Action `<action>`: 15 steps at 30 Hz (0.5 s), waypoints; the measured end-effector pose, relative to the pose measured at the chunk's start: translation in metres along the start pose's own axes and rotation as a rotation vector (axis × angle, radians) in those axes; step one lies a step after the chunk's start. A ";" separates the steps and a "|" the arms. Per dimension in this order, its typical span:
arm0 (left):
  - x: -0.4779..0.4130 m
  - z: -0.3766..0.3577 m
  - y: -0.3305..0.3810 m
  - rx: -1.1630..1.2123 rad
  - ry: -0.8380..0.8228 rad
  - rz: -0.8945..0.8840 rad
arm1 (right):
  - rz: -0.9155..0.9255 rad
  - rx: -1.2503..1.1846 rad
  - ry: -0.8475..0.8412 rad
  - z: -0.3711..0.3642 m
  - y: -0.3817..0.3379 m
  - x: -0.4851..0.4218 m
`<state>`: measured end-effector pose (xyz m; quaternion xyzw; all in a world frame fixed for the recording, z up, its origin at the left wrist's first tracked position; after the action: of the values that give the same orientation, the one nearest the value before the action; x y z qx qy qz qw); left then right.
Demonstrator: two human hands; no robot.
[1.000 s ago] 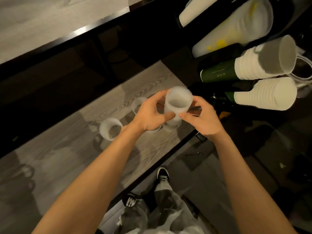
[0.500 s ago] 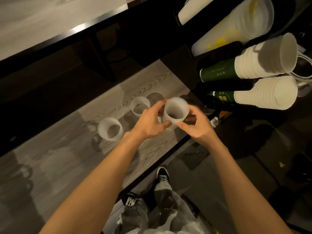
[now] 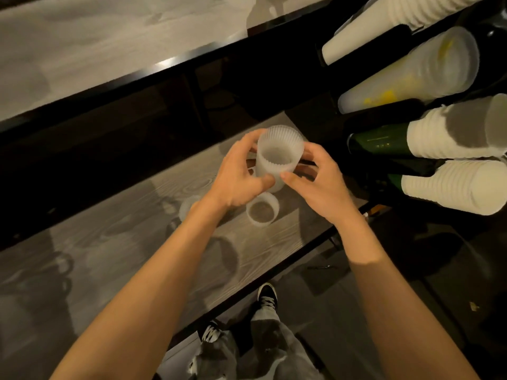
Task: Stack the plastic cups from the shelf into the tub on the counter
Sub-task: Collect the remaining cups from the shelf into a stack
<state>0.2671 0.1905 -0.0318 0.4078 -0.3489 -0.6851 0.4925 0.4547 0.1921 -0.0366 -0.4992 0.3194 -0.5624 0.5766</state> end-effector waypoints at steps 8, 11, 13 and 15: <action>0.028 0.032 -0.031 -0.026 0.121 0.123 | 0.003 0.075 -0.100 -0.056 0.006 -0.021; 0.032 0.033 -0.037 0.031 0.164 0.178 | -0.008 0.077 -0.093 -0.064 0.008 -0.026; 0.032 0.036 -0.036 0.024 0.176 0.173 | -0.005 0.092 -0.091 -0.066 0.006 -0.028; 0.032 0.039 -0.035 0.012 0.189 0.167 | 0.001 0.098 -0.098 -0.067 0.002 -0.030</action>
<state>0.2119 0.1726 -0.0532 0.4430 -0.3377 -0.5982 0.5761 0.3884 0.2064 -0.0646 -0.4971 0.2630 -0.5519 0.6158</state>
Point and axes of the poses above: each hand's wrist, its own x-axis away from the middle knuckle, its own z-axis out of the back of the hand, y = z × x, the point moved 3 cm from there along -x, towards the middle knuckle, and after that the axes turned 9 degrees about -z, right-handed, at the moved point
